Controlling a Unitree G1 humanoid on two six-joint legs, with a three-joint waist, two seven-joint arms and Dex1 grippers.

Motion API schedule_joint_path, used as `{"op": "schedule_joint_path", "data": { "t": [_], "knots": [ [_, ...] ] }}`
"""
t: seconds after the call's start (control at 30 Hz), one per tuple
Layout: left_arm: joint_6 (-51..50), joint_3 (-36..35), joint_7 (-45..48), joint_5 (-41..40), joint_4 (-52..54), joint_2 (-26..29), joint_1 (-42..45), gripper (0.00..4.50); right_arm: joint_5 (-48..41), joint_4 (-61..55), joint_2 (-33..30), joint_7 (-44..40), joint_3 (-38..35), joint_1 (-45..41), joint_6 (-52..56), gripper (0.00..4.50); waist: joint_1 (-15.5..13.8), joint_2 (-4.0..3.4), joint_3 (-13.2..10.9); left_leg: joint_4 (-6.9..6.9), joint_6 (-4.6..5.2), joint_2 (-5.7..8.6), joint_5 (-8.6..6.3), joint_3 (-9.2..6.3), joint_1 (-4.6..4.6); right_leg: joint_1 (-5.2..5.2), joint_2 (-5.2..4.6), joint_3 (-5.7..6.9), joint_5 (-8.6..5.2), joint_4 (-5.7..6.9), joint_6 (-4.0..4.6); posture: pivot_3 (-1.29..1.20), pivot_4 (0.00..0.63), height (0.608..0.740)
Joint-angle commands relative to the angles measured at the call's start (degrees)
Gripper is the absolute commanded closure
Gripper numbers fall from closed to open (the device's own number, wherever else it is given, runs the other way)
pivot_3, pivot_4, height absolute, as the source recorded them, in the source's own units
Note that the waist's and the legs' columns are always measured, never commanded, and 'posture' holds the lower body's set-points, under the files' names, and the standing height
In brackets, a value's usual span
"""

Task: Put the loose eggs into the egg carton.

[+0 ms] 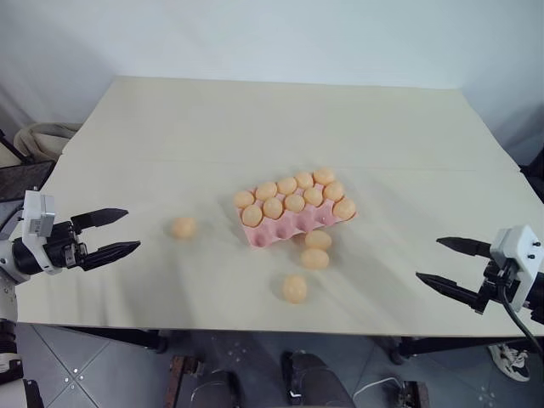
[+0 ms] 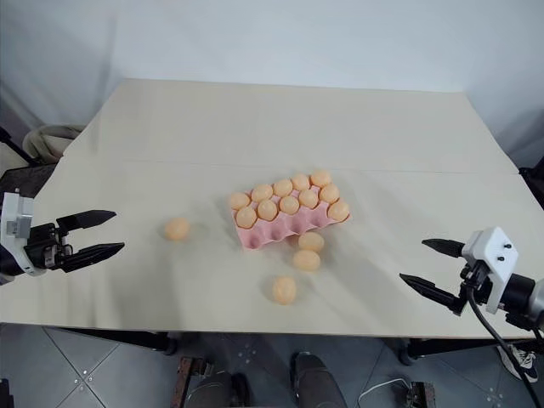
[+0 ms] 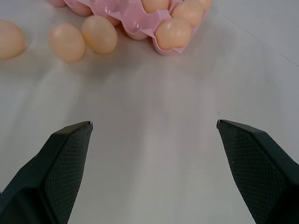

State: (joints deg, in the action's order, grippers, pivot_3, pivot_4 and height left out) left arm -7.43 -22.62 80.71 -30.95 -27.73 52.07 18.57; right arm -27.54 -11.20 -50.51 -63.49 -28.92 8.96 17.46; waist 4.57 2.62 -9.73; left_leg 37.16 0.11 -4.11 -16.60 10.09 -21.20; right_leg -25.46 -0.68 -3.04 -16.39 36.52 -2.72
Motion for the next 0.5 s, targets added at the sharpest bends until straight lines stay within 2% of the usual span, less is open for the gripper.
{"op": "schedule_joint_path", "data": {
  "t": [0.03,0.17,0.5],
  "knots": [
    [2.1,-0.7,-1.1,0.7,-0.6,0.0,1.6,0.00,0.0,-0.6,-0.4,0.3,0.0,-0.8,-1.2,0.04,0.0,0.00,0.0,0.00,0.00,0.00,0.00,0.00,0.00,0.00,0.00,0.00,0.00,0.00,0.00,0.00,0.150,0.740],
    [0.0,0.2,-5.7,2.2,-1.2,0.0,3.2,0.00,0.1,-0.7,0.0,0.8,0.0,-1.0,-1.3,0.04,-0.1,0.00,0.0,0.00,0.00,0.00,0.00,-0.01,0.01,0.00,0.01,0.00,0.00,0.02,0.00,0.00,0.150,0.740],
    [-4.2,-1.0,-7.6,0.8,7.6,0.0,0.0,0.00,-0.1,-0.5,-0.1,1.1,-0.2,-0.9,-1.3,0.04,0.0,0.00,0.0,-0.01,-0.02,-0.02,-0.01,0.00,0.00,-0.01,0.03,0.00,0.00,0.02,0.00,0.00,0.150,0.740]
  ]
}}
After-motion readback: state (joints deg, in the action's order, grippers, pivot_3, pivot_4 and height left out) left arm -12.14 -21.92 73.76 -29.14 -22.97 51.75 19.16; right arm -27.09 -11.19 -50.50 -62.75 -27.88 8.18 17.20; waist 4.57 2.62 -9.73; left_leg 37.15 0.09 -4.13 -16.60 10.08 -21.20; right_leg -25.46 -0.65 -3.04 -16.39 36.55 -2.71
